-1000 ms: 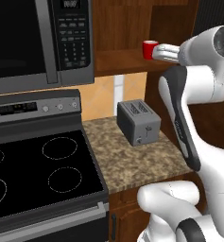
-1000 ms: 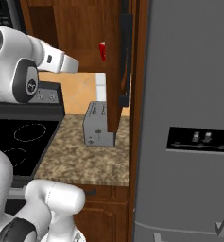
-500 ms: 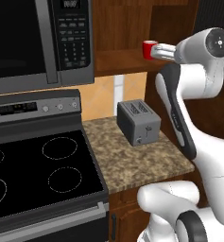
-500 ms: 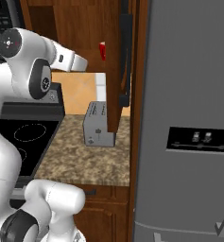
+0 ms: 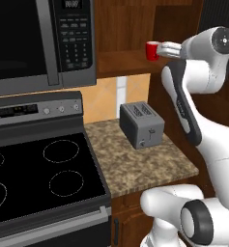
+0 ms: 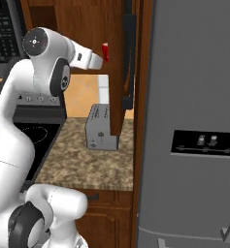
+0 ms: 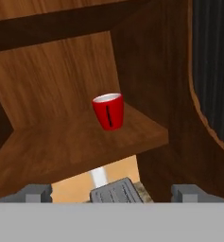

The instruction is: Gather all objects into one cabinet and sort the glasses and bowls to opposite sides.

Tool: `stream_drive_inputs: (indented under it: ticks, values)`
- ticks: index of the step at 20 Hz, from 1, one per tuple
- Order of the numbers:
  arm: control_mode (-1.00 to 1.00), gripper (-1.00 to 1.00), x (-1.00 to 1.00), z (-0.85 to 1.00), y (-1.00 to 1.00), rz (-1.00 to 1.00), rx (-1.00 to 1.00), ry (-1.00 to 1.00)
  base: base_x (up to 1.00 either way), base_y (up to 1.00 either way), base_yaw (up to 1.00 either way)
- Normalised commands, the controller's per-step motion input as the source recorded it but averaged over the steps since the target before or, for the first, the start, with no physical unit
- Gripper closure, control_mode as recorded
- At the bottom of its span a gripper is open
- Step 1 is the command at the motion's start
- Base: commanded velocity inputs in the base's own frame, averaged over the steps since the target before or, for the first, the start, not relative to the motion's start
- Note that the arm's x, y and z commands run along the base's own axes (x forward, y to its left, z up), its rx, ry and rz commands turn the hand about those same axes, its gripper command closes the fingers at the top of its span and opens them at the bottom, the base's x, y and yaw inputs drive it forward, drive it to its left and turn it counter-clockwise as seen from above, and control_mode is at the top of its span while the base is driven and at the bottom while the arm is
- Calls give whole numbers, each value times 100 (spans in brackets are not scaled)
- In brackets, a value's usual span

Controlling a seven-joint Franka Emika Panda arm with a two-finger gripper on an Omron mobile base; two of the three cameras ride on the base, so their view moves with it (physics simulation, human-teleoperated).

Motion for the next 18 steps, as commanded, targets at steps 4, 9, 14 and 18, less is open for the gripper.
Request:
stream_drive_inputs:
  ticks: [4, 9, 14, 18]
  values:
    - [-100, -100, 19, -4, -1, 0, -1, 0, 0, 0, 0]
    - [-100, -100, 35, -8, 0, 0, -1, 0, 0, 0, 0]
    - [-100, -100, 45, -6, 0, 0, 0, 0, 0, 0, 0]
    - [-100, -100, 40, -1, 0, 0, 0, 0, 0, 0, 0]
